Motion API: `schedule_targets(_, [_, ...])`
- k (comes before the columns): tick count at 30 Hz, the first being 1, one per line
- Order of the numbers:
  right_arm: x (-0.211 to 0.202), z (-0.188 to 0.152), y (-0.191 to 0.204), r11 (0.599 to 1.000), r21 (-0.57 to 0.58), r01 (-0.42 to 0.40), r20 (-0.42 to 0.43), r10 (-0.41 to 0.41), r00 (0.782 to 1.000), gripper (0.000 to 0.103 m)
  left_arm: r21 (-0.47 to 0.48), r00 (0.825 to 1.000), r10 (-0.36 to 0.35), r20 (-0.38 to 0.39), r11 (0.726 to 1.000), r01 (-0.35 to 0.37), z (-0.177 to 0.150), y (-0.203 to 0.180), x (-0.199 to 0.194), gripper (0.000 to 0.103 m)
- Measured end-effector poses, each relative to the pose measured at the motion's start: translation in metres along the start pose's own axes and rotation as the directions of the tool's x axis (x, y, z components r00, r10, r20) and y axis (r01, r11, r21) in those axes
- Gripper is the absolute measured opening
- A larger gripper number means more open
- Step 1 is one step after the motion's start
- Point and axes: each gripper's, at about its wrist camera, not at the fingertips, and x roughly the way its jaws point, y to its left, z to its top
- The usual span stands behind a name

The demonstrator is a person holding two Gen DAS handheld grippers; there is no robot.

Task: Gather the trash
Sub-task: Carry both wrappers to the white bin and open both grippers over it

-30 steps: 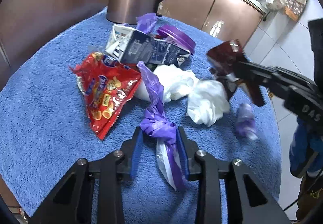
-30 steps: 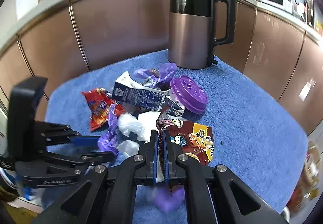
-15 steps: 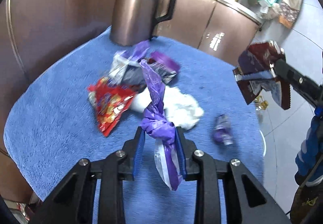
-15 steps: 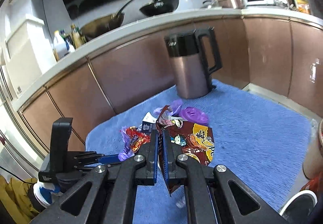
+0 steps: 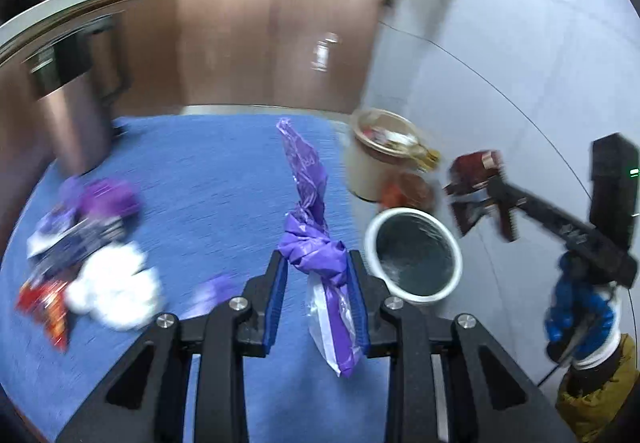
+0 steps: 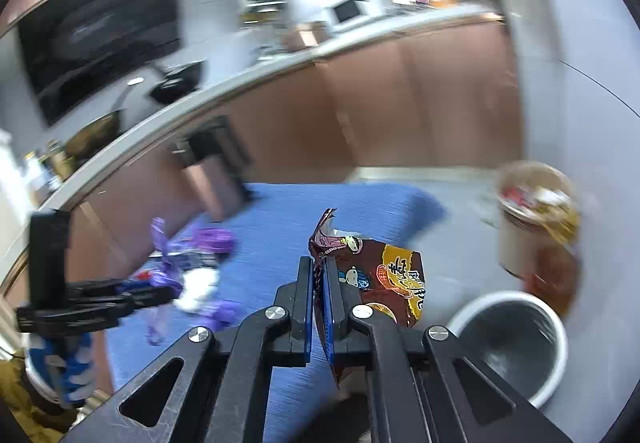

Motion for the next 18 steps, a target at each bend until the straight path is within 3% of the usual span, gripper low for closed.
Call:
schedule_targets(4, [0.008,-0.017,-0.063,0.988,0.116,0.1,-0.049,-0.095,0.994,0.005,0.066,0.996,-0.073,-0.047,0.995,0.076,0.026,-0.055,0.043,0.028])
schedule_targets(9, [0.019,-0.034,-0.129,0.954,0.253,0.163,-0.089,-0.144,0.985,0.005,0.104,0.986,-0.128,-0.105,0.985,0.139,0.058,-0.109,0.104,0.031])
schedule_targets(14, [0.035,-0.04,-0.176,0.917,0.332,0.222,-0.127,-0.19,0.973,0.008,0.078,0.971,-0.179,-0.16,0.978,0.193,0.075,-0.134,0.154,0.032])
schedule_targets(18, [0.044,-0.045,-0.189,0.895,0.334,0.296,-0.169,-0.252,0.953,0.009,0.038,0.954,-0.227,-0.194,0.97,0.239,0.082,-0.146,0.188,0.038])
